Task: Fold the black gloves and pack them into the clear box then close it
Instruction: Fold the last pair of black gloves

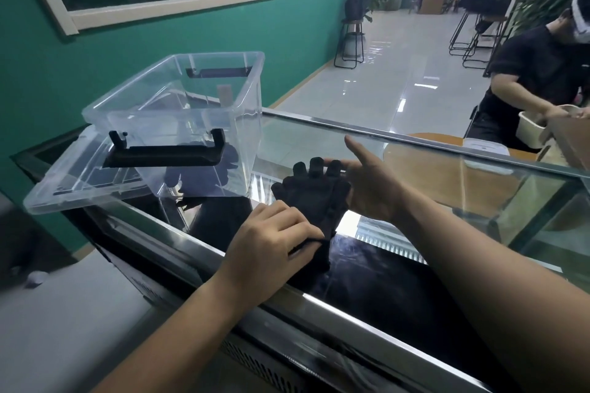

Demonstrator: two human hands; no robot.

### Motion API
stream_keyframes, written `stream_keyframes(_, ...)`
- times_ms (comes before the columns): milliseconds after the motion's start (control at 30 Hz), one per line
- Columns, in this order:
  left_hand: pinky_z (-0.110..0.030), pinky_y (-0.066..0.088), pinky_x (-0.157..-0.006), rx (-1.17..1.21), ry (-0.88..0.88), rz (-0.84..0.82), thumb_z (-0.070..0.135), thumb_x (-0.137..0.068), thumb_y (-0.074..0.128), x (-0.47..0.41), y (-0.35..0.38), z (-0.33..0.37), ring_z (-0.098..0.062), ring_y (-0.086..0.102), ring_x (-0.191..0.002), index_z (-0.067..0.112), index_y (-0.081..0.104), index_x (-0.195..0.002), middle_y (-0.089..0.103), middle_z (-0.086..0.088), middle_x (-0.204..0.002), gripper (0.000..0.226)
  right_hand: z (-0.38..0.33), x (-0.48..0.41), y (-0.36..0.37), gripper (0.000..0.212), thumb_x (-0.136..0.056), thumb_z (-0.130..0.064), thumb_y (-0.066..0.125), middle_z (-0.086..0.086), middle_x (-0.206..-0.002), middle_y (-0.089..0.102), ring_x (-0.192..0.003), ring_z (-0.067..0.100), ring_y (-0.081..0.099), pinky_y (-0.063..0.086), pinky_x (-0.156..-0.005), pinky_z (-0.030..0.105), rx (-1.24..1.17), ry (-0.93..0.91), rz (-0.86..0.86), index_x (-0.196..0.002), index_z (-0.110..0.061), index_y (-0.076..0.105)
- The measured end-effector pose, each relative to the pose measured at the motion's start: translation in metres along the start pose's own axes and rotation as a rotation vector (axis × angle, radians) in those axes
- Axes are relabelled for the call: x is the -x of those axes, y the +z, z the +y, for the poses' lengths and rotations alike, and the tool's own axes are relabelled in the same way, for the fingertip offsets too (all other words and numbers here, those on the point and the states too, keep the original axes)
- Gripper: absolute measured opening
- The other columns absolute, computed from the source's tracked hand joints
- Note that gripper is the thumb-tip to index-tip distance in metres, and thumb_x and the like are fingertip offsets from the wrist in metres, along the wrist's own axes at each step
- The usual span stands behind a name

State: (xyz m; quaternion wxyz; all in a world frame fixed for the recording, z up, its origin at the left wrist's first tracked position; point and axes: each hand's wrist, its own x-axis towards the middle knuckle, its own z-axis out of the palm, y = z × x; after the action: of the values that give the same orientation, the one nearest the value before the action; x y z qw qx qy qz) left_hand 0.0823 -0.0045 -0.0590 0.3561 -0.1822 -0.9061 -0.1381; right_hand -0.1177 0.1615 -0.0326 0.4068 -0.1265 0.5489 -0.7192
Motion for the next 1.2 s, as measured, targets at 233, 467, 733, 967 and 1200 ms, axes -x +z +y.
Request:
stream_keyframes(233, -0.033, 0.05, -0.08, -0.012, 0.024, -0.019, 0.02, -0.099, 0.077, 0.003, -0.002, 0.011, -0.019, 0.065, -0.082, 0.018, 0.083, -0.098, 0.07, 0.005, -0.087, 0.007, 0.004, -0.007, -0.002, 0.085, -0.092, -0.08, 0.053, 0.025, -0.157, 0.05, -0.128, 0.038, 0.052, 0.032, -0.123, 0.056, 0.067, 0.007, 0.039, -0.141, -0.012, 0.067)
stream_keyframes(467, -0.025, 0.042, -0.079, 0.008, -0.034, -0.107, 0.023, -0.096, 0.076, 0.002, 0.0, 0.013, -0.016, 0.063, -0.08, 0.019, 0.082, -0.098, 0.066, 0.006, -0.086, 0.008, 0.004, -0.007, 0.0, 0.081, -0.096, -0.077, 0.049, 0.021, -0.154, 0.057, -0.146, 0.041, 0.051, 0.032, -0.127, 0.055, 0.078, 0.0, 0.037, -0.142, -0.013, 0.065)
stream_keyframes(733, -0.021, 0.058, -0.081, 0.269, -0.519, 0.006, 0.018, -0.1, 0.076, -0.019, -0.008, -0.007, -0.005, 0.073, -0.085, 0.023, 0.081, -0.108, 0.077, 0.015, -0.096, 0.011, 0.004, -0.006, 0.0, 0.077, -0.099, -0.072, 0.05, 0.021, -0.149, 0.061, -0.145, 0.04, 0.052, 0.035, -0.123, 0.056, 0.075, -0.01, 0.019, -0.142, -0.011, 0.065)
stream_keyframes(967, -0.029, 0.046, -0.092, 0.126, -0.884, -0.2, 0.025, -0.107, 0.058, -0.053, 0.004, -0.052, -0.018, 0.065, -0.108, 0.026, 0.069, -0.139, 0.072, 0.005, -0.116, 0.034, 0.003, -0.006, 0.002, 0.075, -0.097, -0.073, 0.053, 0.023, -0.155, 0.053, -0.126, 0.032, 0.06, 0.054, -0.091, 0.04, 0.031, 0.011, -0.014, -0.139, -0.013, 0.069)
stream_keyframes(1200, -0.024, 0.04, -0.063, 0.131, -0.906, -0.368, 0.033, -0.101, 0.063, -0.069, 0.007, -0.061, -0.013, 0.064, -0.086, 0.03, 0.077, -0.115, 0.068, 0.009, -0.094, 0.019, 0.003, -0.006, 0.003, 0.076, -0.097, -0.072, 0.054, 0.02, -0.153, 0.058, -0.128, 0.033, 0.059, 0.051, -0.107, 0.046, 0.023, 0.017, -0.005, -0.14, -0.011, 0.067)
